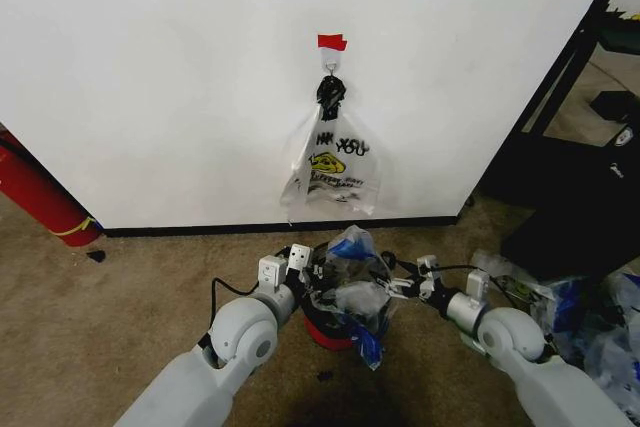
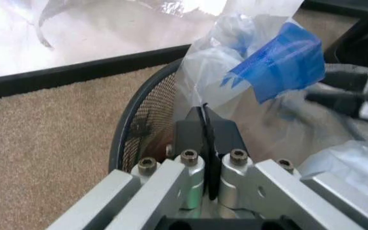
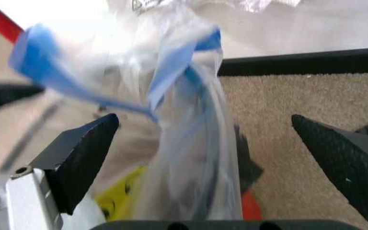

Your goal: Pick up the garbage bag from the wall and place it over the trash bin.

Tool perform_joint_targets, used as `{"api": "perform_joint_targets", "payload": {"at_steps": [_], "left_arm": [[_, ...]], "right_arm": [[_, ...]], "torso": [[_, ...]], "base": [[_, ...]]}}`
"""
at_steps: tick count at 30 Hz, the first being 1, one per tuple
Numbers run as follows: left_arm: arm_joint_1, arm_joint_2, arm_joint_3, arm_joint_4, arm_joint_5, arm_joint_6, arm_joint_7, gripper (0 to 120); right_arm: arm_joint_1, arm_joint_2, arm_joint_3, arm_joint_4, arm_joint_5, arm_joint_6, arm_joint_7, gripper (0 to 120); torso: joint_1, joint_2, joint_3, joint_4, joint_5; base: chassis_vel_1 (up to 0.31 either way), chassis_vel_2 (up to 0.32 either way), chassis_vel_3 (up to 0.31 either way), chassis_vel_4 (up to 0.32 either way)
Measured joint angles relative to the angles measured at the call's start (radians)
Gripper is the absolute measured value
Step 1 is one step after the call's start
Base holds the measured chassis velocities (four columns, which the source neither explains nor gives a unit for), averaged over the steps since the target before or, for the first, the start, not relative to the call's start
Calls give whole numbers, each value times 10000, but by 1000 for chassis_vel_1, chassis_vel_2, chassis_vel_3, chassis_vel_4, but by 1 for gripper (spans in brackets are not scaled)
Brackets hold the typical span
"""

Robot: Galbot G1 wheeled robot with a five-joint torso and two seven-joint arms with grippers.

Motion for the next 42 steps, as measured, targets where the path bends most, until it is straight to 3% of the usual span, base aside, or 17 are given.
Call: {"api": "perform_joint_targets", "payload": {"at_steps": [4,11,16,22,31,42], "left_arm": [[46,37,-16,-32,14,0,-3,0],[121,17,-21,-132,39,0,-18,0],[217,49,-49,-172,95,1,-29,0],[286,135,-65,-193,157,-11,-30,0],[660,143,-17,-538,361,-87,-22,0],[1332,93,-4,-898,1100,-641,108,0]], "right_arm": [[222,40,-81,43,291,-592,430,100],[696,91,-180,271,329,-2579,1183,97],[953,150,-287,402,-763,-3767,1311,84],[1003,153,-348,407,-963,-3813,1551,79],[730,348,-216,822,-494,-3721,2601,43],[-179,708,19,1958,256,-2857,4256,3]], "torso": [[0,0,0,-1,-1],[0,0,0,-2,-2],[0,0,0,-2,-1],[0,0,0,-2,-2],[0,0,-1,-2,-2],[0,0,-1,-1,-1]], "base": [[0,0,0,0],[0,0,0,0],[0,0,0,0],[0,0,0,0],[0,0,0,0],[0,0,0,0]]}}
